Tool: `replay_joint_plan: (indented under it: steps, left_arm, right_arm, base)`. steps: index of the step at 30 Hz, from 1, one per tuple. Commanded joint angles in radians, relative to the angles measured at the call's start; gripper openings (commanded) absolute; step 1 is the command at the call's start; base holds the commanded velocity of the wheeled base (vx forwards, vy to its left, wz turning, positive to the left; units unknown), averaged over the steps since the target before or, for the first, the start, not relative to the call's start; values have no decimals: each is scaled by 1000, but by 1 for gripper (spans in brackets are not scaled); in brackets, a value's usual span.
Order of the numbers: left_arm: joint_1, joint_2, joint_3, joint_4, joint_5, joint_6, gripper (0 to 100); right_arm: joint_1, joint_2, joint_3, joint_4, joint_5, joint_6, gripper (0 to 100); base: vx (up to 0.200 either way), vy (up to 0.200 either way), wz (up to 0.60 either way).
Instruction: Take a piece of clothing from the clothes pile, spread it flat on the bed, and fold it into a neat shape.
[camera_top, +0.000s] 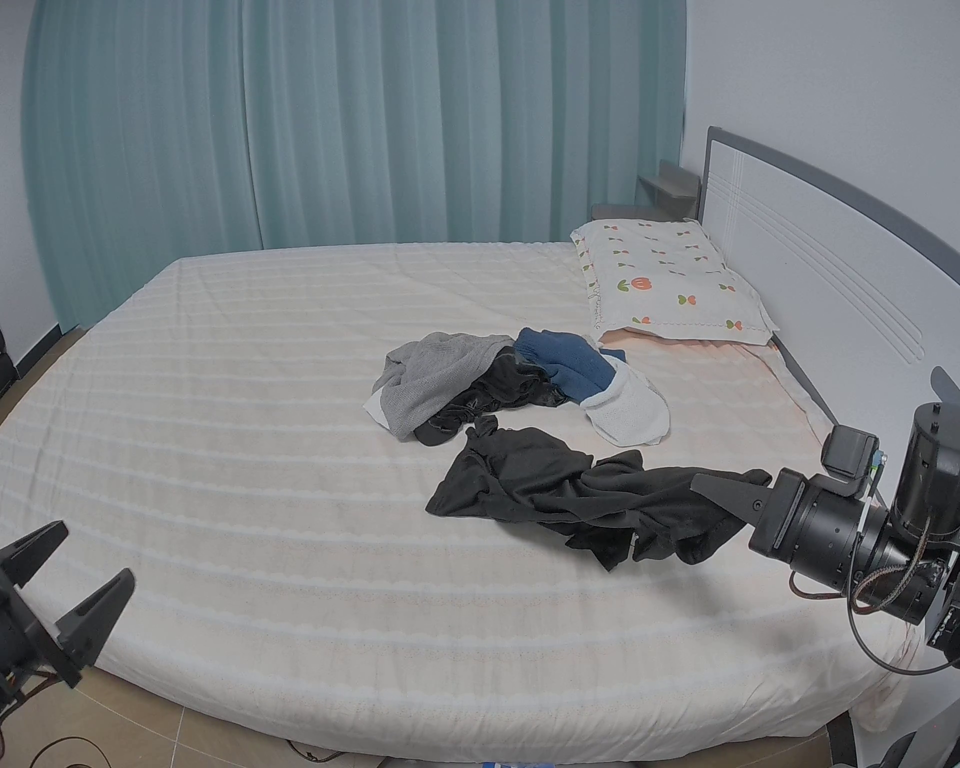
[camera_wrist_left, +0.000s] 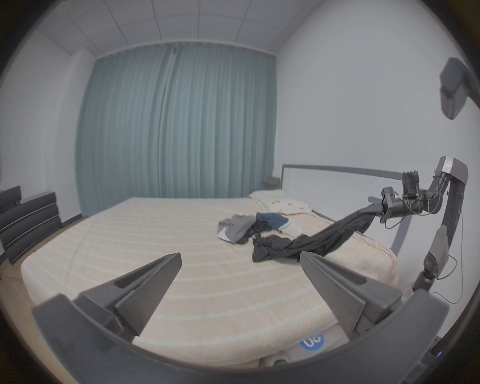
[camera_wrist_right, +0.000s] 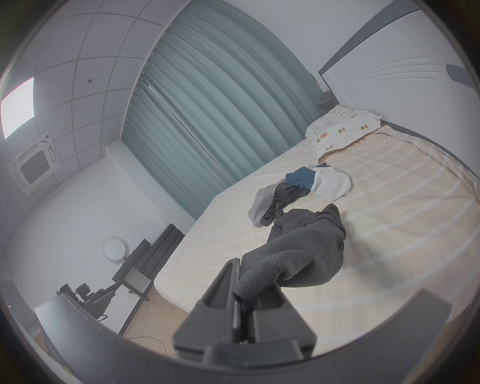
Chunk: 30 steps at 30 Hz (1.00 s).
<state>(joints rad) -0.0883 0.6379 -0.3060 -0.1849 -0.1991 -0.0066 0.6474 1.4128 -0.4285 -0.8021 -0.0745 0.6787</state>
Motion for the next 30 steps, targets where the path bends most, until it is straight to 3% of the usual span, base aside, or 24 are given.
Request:
replay_joint_plan:
  steps: [1,7,8,12,13,17,21,30]
  left_arm:
    - [-195,718,-58,-249,-46,37,100]
    - [-272,968,-82,-413,14,14,100]
    - [-309,1080,-107,-508,63,0,100]
    - [-338,1151,-128,-571,95,-12,100]
    - [-407,1309,-214,-688,173,-73,100]
    - [-462,1456,-355,-699,233,-136,100]
    - [-484,1548,-453,-699,265,-141,100]
    - [-510,1648,-562,-697,268,-141,100]
  right_arm:
    - [-71,-5,-42,3,28,-56,0]
    - [-89,-6,-47,34,32,-57,0]
    - [-94,-17,-47,50,30,-59,0]
    - [-101,-23,-47,60,27,-59,0]
    - [-117,-41,-42,83,27,-65,0]
    - [-117,-38,-38,89,22,-65,0]
    - [-126,-29,-44,87,22,-65,0]
    - [-132,-37,-39,81,22,-62,0]
  base:
    - [0,0,0]
    - [0,0,0]
    - [0,0,0]
    - [0,0,0]
    - [0,0,0]
    - [0,0,0]
    - [0,0,0]
    - [0,0,0]
